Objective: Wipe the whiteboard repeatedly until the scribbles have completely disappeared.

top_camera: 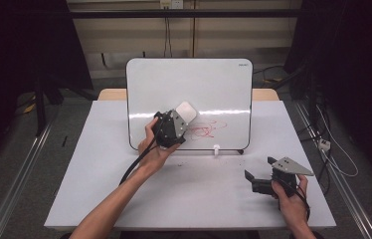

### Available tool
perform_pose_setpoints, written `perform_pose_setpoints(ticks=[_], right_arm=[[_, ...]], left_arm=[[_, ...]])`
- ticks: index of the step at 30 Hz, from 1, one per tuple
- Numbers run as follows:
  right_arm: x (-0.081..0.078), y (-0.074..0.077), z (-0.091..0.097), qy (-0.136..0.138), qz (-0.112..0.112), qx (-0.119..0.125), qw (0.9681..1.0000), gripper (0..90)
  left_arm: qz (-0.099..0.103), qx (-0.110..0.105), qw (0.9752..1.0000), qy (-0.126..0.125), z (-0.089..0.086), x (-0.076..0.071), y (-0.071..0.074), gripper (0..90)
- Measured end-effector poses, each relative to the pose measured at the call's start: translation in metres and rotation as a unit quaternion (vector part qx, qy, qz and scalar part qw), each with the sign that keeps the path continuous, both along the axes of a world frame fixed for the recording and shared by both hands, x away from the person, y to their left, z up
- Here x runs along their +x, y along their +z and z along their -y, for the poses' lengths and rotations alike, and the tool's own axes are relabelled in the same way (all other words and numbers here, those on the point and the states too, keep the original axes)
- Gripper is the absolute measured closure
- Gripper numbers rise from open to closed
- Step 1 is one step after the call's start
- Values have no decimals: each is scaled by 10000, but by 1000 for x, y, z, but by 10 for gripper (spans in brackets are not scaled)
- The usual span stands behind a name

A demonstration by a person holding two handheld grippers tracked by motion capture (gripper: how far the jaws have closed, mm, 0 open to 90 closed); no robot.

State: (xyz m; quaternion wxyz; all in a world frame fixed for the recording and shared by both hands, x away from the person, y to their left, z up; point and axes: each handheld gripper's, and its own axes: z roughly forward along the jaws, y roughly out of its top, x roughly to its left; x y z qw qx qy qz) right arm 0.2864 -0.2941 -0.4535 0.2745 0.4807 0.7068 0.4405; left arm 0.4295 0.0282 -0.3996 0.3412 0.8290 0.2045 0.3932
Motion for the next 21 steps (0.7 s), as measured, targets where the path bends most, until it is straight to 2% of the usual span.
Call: perform_pose_setpoints(ticks=[3,12,13,18,20,21], right_arm=[[1,0,0,-21,-4,-1,10000,35],[1,0,-1,1,-3,-11,10000,34],[1,0,-1,8,3,-14,10000,35],[1,0,-1,33,9,-10,10000,35],[1,0,-1,34,12,-17,10000,35],[2,0,-1,27,7,-5,10000,35]], left_arm=[[35,136,9998,-133,6,-7,-7,311],[-57,434,9983,-390,19,-25,-27,309],[-30,480,9981,-397,19,-26,-26,309],[-151,421,9978,-499,16,-22,-24,310],[-109,490,9973,-537,15,-20,-21,310],[-113,456,9977,-496,13,-18,-19,311]])
